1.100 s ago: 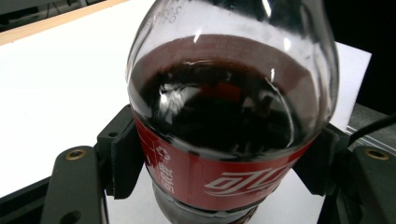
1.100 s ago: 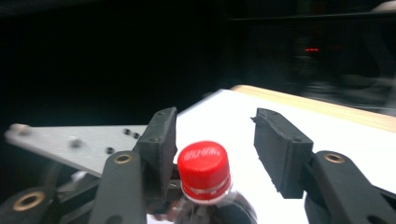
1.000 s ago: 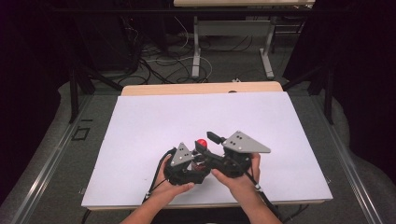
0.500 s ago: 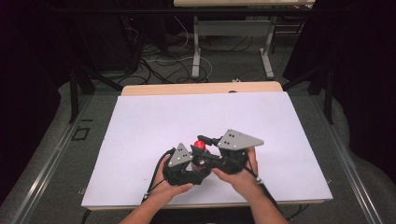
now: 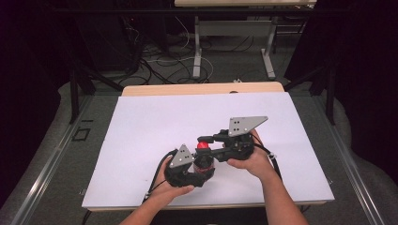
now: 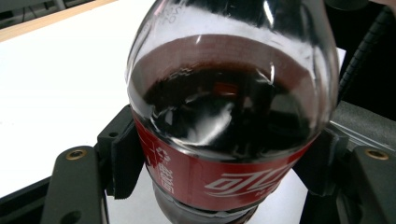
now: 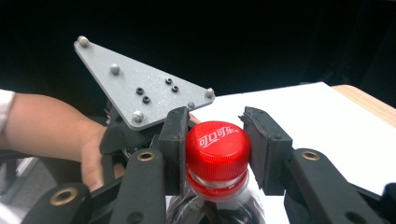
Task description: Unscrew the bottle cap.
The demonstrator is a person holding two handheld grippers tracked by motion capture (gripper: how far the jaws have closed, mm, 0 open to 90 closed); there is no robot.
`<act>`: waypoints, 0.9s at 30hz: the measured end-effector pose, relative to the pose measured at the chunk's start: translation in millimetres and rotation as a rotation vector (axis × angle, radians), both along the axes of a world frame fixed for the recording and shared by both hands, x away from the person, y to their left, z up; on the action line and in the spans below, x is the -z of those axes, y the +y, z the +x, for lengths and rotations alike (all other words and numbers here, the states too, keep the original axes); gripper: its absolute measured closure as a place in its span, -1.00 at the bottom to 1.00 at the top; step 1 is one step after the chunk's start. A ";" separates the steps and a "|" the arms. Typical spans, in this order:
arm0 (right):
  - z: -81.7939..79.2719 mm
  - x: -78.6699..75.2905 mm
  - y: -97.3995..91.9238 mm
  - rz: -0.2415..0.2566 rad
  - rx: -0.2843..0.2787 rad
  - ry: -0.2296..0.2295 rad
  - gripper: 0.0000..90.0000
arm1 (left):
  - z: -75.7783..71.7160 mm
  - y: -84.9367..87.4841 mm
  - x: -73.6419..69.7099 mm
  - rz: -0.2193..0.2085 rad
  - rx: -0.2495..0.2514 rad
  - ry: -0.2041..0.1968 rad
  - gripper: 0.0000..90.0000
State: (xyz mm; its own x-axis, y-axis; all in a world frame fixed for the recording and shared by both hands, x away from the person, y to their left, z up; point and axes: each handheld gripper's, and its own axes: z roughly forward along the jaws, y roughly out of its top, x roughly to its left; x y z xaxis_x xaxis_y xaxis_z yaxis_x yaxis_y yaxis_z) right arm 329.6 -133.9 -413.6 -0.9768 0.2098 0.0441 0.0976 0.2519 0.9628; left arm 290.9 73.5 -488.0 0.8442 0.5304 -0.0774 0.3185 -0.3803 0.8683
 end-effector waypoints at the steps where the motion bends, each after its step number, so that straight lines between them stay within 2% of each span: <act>1: -2.8 -0.1 0.3 -0.005 0.033 0.013 0.18 | 0.1 0.0 -0.1 0.000 -0.009 -0.010 -0.35; 3: -8.8 -0.7 0.7 0.003 0.082 0.010 -0.02 | -0.4 0.4 -1.6 0.003 -0.013 -0.013 -0.35; 5: -16.8 -3.4 0.6 0.052 0.142 0.011 -0.12 | -0.4 0.1 -2.2 0.005 -0.020 -0.024 -0.35; 7: -27.6 -6.2 2.4 0.106 0.222 0.041 -0.10 | -0.6 -0.1 -2.3 0.005 -0.024 -0.025 -0.35; 9: -40.2 -6.7 7.0 0.134 0.353 0.063 0.01 | -0.8 -1.5 -1.6 0.008 -0.040 -0.026 -0.35; 11: -52.9 -5.8 14.3 0.112 0.485 0.063 0.05 | -1.2 -2.4 -0.9 0.011 -0.055 -0.026 -0.35; 12: -52.9 -5.8 14.3 0.112 0.485 0.063 0.05 | -1.2 -2.4 -0.9 0.011 -0.055 -0.026 -0.35; 13: -62.1 -3.9 22.1 0.088 0.580 0.005 0.08 | -1.1 -2.3 -0.9 0.016 -0.055 -0.025 -0.35; 15: -66.4 -0.6 30.1 0.042 0.638 -0.035 0.10 | -1.9 -2.7 -0.9 0.021 -0.063 -0.021 -0.35; 17: -66.8 3.2 35.7 0.013 0.662 -0.034 0.14 | -2.1 -2.8 -1.0 0.021 -0.064 -0.021 -0.35; 20: -68.3 6.8 40.3 0.004 0.711 -0.061 0.28 | -2.2 -2.7 -1.4 0.026 -0.068 -0.022 -0.35; 23: -70.4 6.8 40.9 -0.003 0.719 -0.075 0.34 | -2.2 -3.0 -1.1 0.025 -0.069 -0.023 -0.35; 24: -69.9 6.7 40.0 -0.003 0.693 -0.077 0.35 | -1.9 -2.5 -1.2 0.021 -0.062 -0.020 -0.35; 25: -69.9 6.7 40.0 -0.003 0.693 -0.077 0.35 | -1.9 -2.5 -1.2 0.021 -0.062 -0.020 -0.35; 26: -64.5 5.1 34.7 -0.005 0.620 -0.067 0.35 | -2.0 -2.0 -1.3 0.018 -0.063 -0.020 -0.35; 27: -59.2 4.0 30.7 -0.002 0.570 -0.064 0.36 | -1.9 -1.2 -1.7 0.014 -0.058 -0.018 -0.35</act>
State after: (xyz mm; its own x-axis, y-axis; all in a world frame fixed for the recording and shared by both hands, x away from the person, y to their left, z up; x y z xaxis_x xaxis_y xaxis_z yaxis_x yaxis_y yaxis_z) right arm 270.3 -103.2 -417.6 -0.7097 0.7044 -0.0118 0.1604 0.1779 0.9709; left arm 289.1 72.3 -486.3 0.8131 0.5795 -0.0552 0.3252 -0.3735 0.8687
